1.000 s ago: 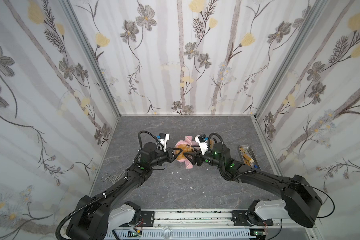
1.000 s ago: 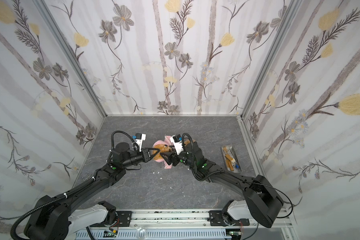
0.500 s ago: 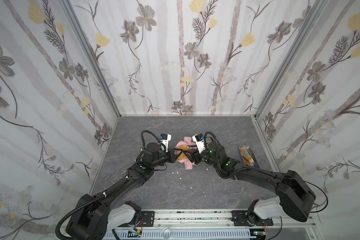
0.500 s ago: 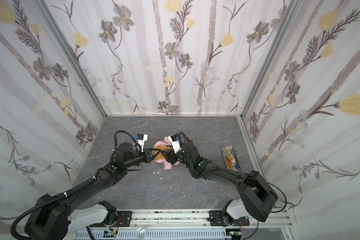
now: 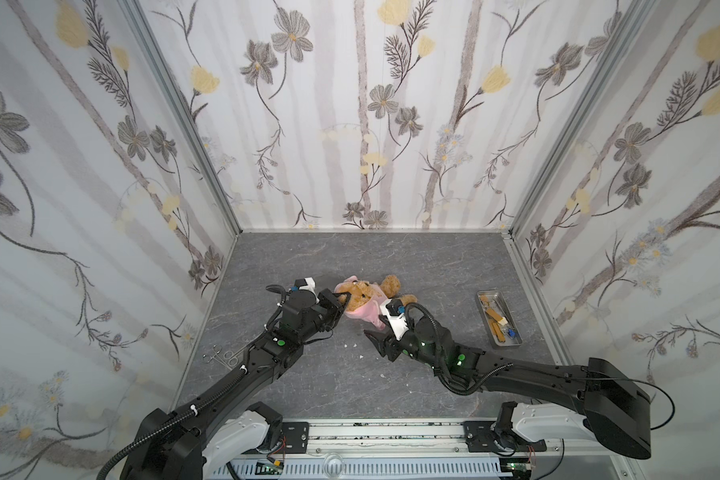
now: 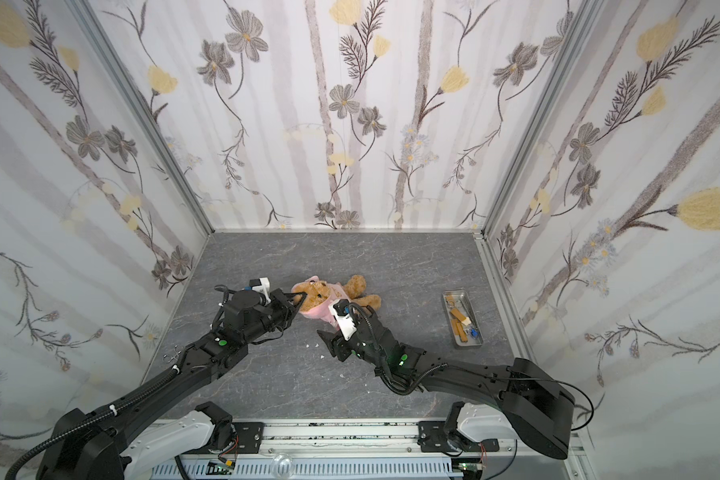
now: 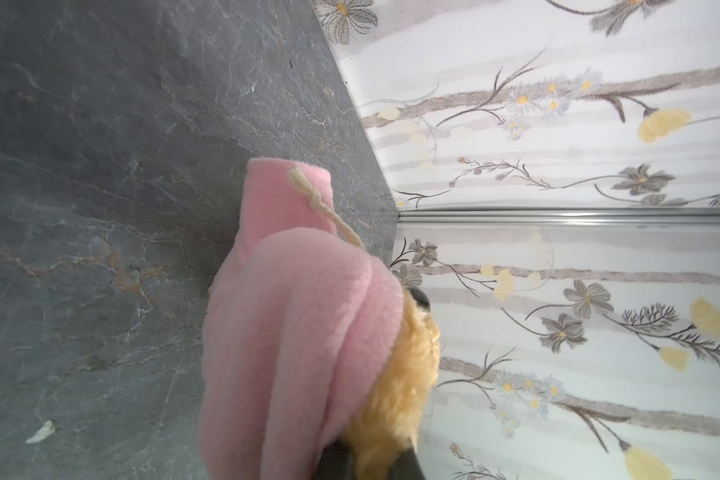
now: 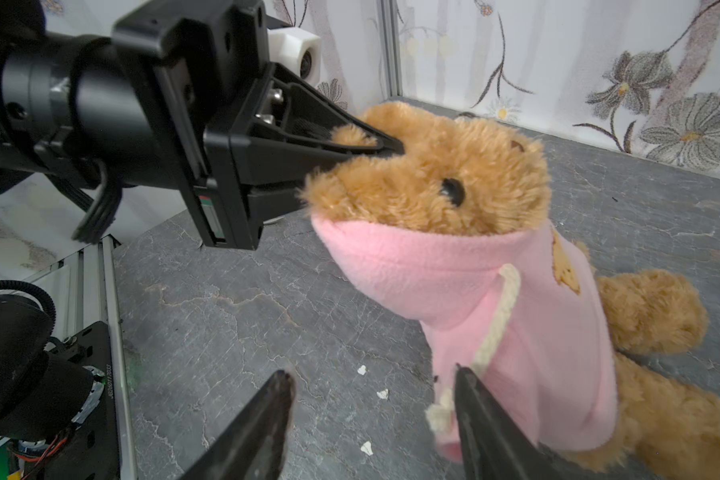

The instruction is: Dress the teddy bear

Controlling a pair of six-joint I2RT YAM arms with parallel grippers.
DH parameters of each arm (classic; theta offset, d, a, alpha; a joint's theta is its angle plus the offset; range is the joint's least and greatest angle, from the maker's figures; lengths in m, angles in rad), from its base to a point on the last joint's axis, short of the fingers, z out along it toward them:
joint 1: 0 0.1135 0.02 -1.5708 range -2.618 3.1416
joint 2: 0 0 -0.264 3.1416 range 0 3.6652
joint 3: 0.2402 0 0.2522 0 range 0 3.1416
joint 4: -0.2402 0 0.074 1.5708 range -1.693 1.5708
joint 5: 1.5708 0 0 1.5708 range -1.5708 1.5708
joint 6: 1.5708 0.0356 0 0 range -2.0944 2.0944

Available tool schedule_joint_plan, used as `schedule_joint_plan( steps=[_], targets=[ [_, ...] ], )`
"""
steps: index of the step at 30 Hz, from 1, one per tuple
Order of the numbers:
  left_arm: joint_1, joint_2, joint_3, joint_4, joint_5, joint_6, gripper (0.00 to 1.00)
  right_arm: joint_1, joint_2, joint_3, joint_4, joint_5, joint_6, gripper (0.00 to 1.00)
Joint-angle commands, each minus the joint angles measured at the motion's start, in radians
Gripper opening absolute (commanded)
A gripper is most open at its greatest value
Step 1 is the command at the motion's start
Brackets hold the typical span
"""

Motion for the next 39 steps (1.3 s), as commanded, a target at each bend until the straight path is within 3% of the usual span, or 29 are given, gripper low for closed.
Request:
schedule_joint_plan(
  steps=[1, 8, 14, 19, 30, 35, 39],
  targets=[
    [-0.013, -0.006, 0.005, 0.034, -0.042, -0.16, 0.0, 0.033, 0.07, 0.038, 0.126, 0.127, 0.03, 0.59],
    [-0.051, -0.003, 0.02, 0.046, -0.059, -0.204, 0.0, 0.042, 0.249, 0.179, 0.155, 0.348, 0.198, 0.61],
    [-0.062, 0.002, 0.013, 0.081, -0.03, -0.265, 0.0, 0.037, 0.312, 0.176, 0.132, 0.469, 0.272, 0.3],
    [-0.061, 0.015, -0.02, 0.184, 0.014, -0.382, 0.0, 0.02, 0.343, 0.097, 0.156, 0.488, 0.292, 0.14],
    [-0.022, 0.017, -0.009, 0.228, 0.035, -0.416, 0.0, -0.009, 0.325, -0.025, 0.209, 0.465, 0.254, 0.25],
    [-0.014, 0.02, -0.032, 0.25, 0.023, -0.452, 0.0, -0.006, 0.214, -0.161, 0.458, 0.204, 0.151, 0.37],
    [-0.017, 0.033, -0.022, 0.28, 0.021, -0.461, 0.0, 0.014, 0.27, -0.098, 0.574, 0.046, 0.251, 0.46]
  ],
)
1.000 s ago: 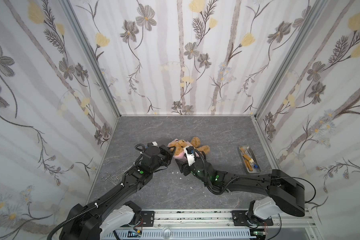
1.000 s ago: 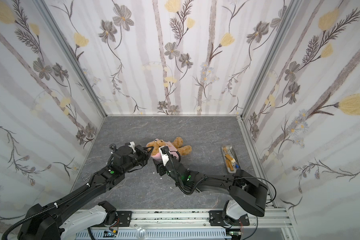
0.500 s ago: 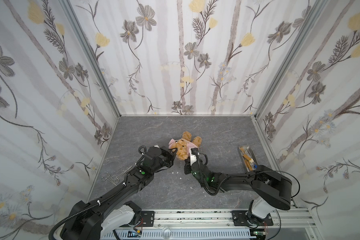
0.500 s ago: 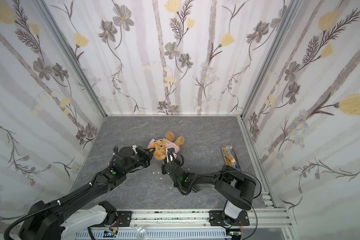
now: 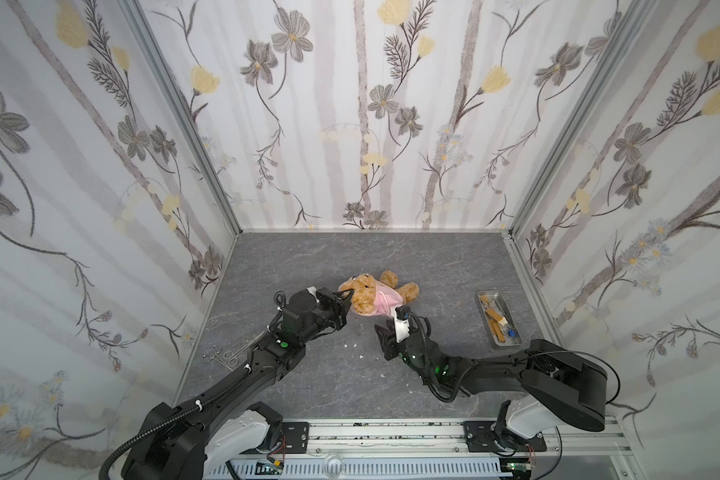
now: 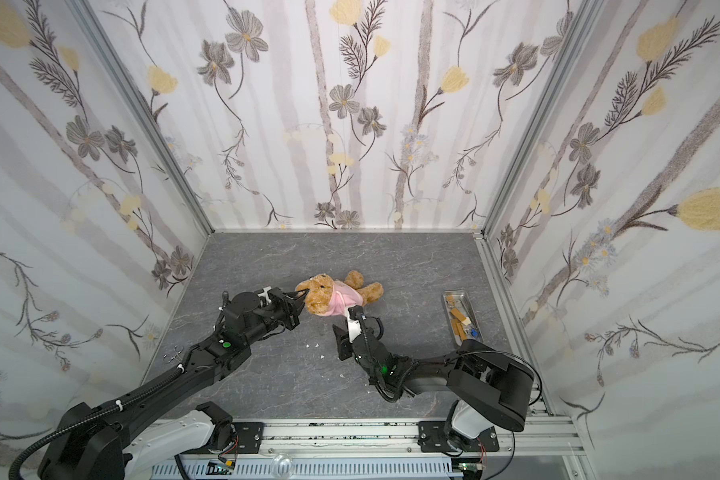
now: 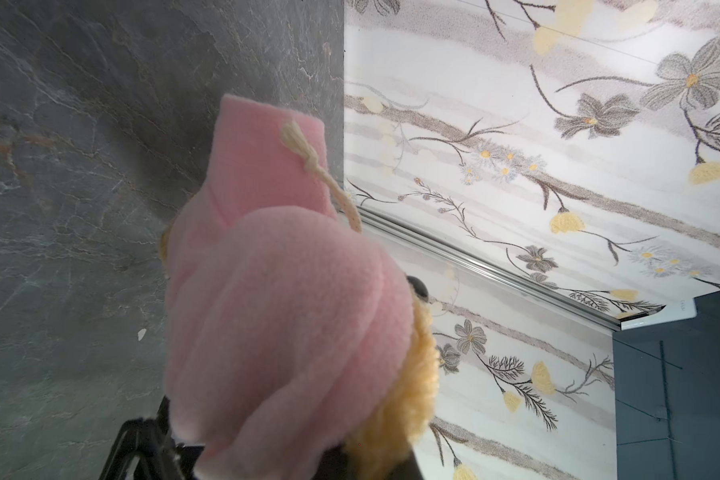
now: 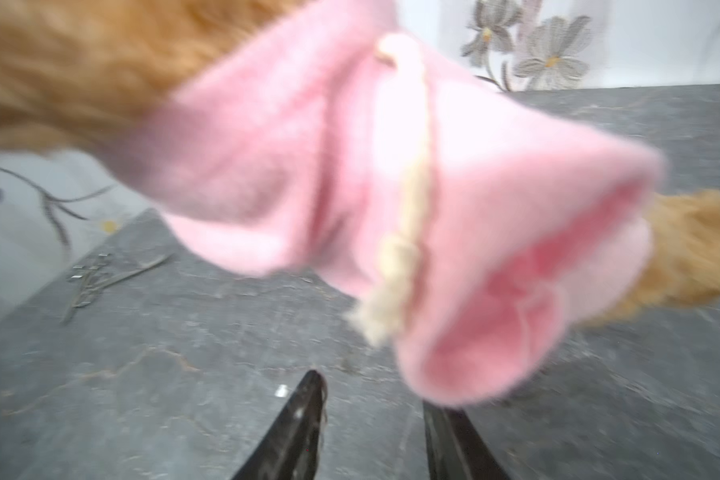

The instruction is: Dress the teddy bear

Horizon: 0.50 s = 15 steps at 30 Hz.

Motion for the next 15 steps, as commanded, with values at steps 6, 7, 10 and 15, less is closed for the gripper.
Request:
schedule_joint_plan(
  steps=[6, 7, 10, 15],
  targets=[
    [-0.006, 0.009, 0.011, 0.114, 0.004, -0.037, 0.0, 0.036, 0.138, 0.114, 0.311, -0.088, 0.284, 0.6],
    [-0.007, 0.009, 0.011, 0.113, 0.003, -0.037, 0.0, 0.035, 0.147, 0.124, 0.315, -0.072, 0.305, 0.61],
    [-0.01, 0.011, 0.01, 0.117, 0.004, -0.036, 0.0, 0.033, 0.161, 0.144, 0.309, -0.005, 0.372, 0.65],
    [-0.012, 0.011, 0.009, 0.122, 0.007, -0.036, 0.0, 0.02, 0.181, 0.147, 0.346, 0.083, 0.482, 0.63]
  ],
)
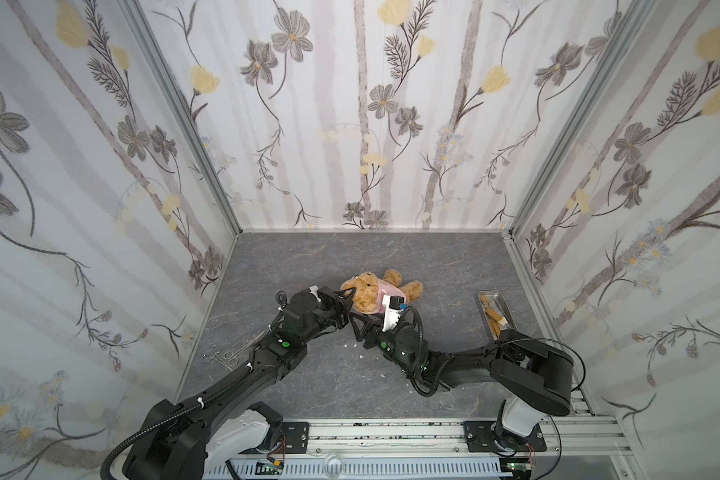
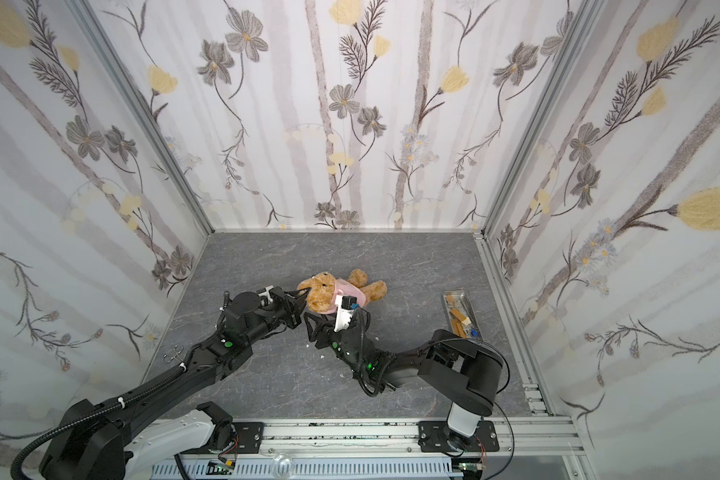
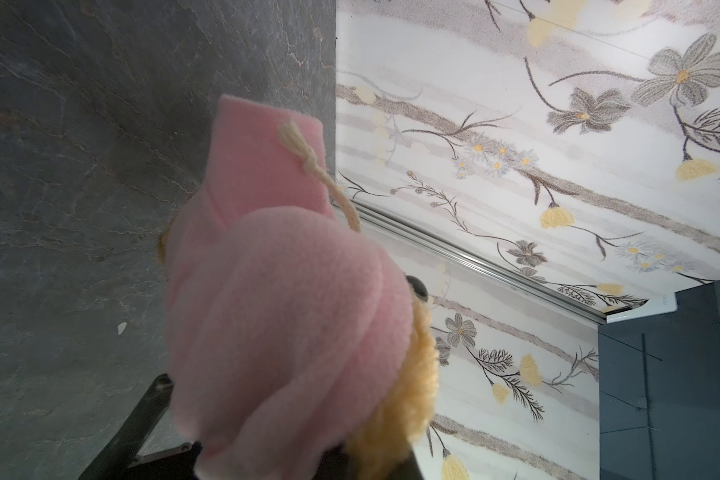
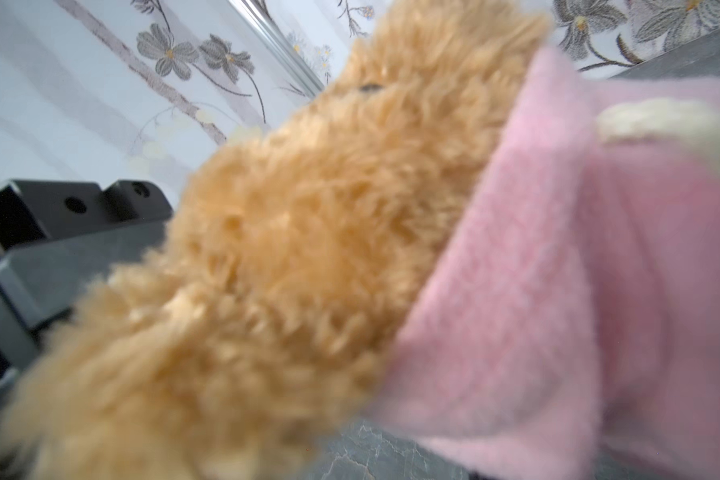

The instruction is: Dress the teddy bear

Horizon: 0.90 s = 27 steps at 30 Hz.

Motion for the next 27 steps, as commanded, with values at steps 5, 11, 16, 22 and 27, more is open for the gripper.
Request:
schedule_joint_plan(
  steps=[5, 11, 16, 22, 27],
  targets=[
    [-0.002, -0.003, 0.001, 0.088, 0.012, -0.017, 0.0, -0.021, 0.01, -0.005, 0.103, 0.157, 0.182, 0.47],
    [-0.002, -0.003, -0.002, 0.092, 0.011, -0.019, 0.0, -0.035, 0.004, -0.009, 0.069, 0.19, 0.195, 0.14],
    [0.007, 0.009, 0.015, 0.105, 0.019, -0.022, 0.0, -0.039, 0.015, -0.047, -0.002, 0.242, 0.179, 0.02],
    [0.026, 0.017, 0.04, 0.118, 0.039, -0.022, 0.0, -0.076, 0.028, -0.126, 0.008, 0.286, 0.133, 0.0],
    [0.034, 0.017, 0.039, 0.121, 0.048, -0.026, 0.0, -0.091, 0.011, -0.156, -0.011, 0.299, 0.068, 0.02]
  ],
)
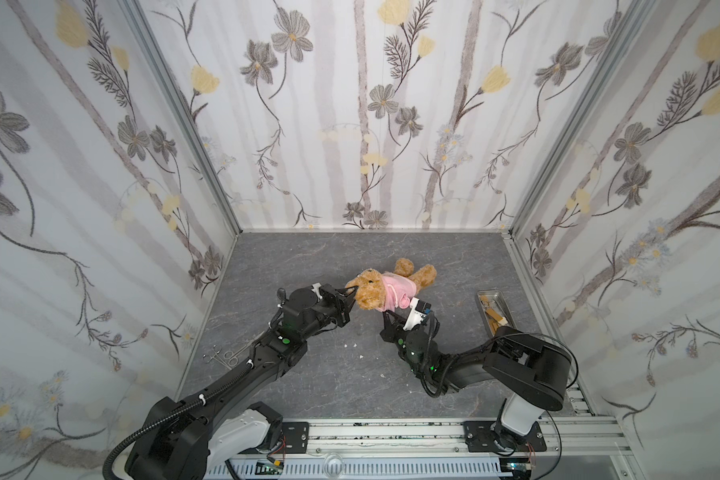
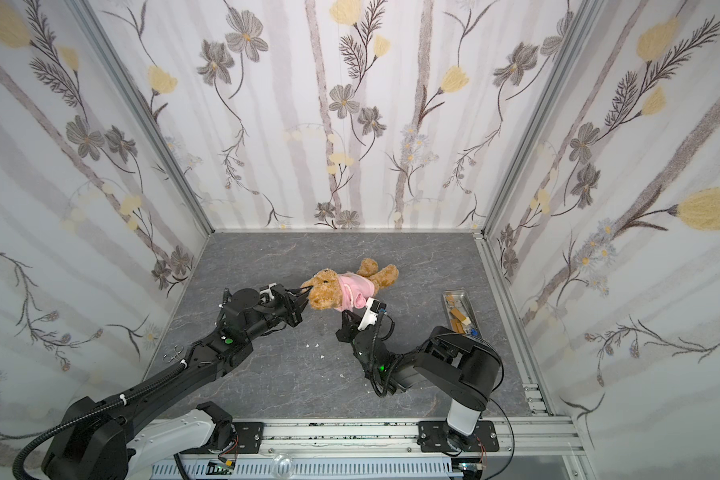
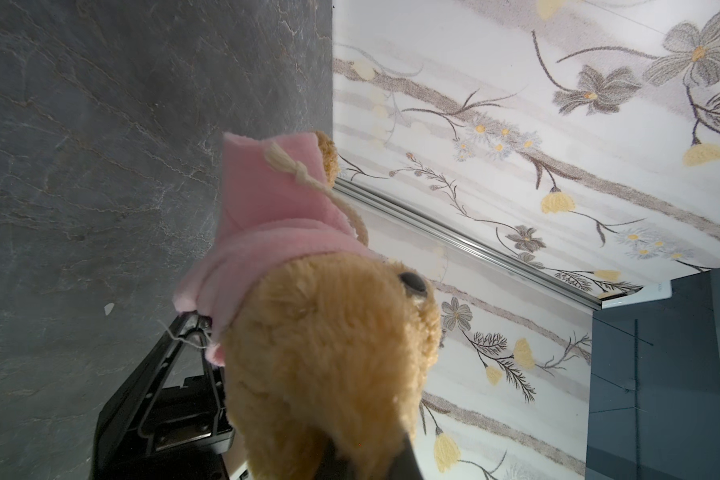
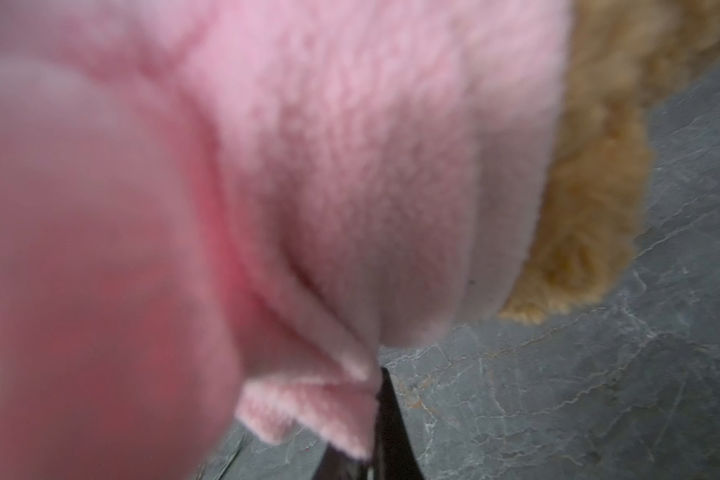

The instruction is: Dress the teddy bear

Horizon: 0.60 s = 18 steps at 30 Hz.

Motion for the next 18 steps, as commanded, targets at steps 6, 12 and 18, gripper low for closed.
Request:
schedule_joint_plan(
  steps=[6, 12, 18],
  targets=[
    [0.025, 0.008, 0.009, 0.115, -0.005, 0.002, 0.0, -0.009, -0.07, -0.063, 0.008, -0.052, -0.198, 0.32],
    [0.076, 0.055, 0.021, 0.127, 0.093, 0.106, 0.0, -0.029, -0.263, -0.18, -0.043, -0.33, -0.344, 0.54],
    [0.087, 0.158, 0.114, 0.127, 0.333, 0.294, 0.0, -0.13, -0.633, -0.203, -0.494, -0.429, -0.467, 0.57]
  ],
)
